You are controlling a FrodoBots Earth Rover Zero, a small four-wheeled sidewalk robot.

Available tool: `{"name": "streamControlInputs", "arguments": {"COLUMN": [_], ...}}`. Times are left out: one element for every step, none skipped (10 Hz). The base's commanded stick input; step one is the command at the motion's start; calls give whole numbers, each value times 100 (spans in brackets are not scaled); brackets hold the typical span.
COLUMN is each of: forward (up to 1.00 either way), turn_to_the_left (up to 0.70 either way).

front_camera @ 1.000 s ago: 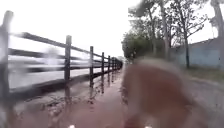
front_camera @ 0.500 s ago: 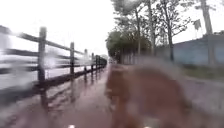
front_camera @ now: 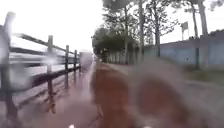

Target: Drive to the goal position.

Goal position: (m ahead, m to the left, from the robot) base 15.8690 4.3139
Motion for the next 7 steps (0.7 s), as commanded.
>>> {"name": "streamControlInputs", "arguments": {"forward": [0,0,0,0,0,0,4], "turn_to_the_left": [0,0,0,0,0,0,0]}}
